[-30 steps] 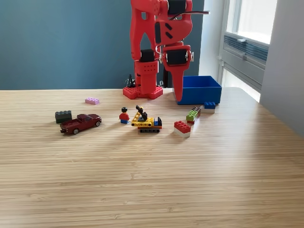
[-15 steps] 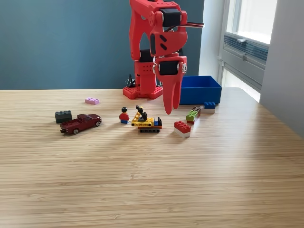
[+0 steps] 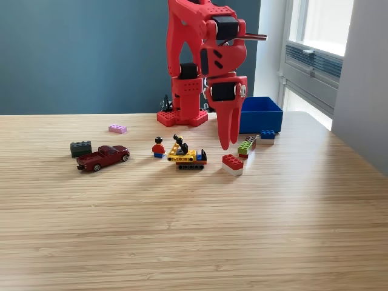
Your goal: Grasp a lego block and put it in the bin.
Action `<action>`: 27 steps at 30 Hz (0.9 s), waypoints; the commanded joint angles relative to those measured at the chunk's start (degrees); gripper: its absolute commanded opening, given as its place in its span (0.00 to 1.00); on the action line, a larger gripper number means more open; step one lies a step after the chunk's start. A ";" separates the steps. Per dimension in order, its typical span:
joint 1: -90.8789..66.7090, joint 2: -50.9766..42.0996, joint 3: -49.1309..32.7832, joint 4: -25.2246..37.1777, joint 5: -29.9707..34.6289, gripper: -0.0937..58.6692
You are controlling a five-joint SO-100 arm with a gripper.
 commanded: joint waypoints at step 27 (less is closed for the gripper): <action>1.05 -16.61 -13.62 -0.26 6.50 0.31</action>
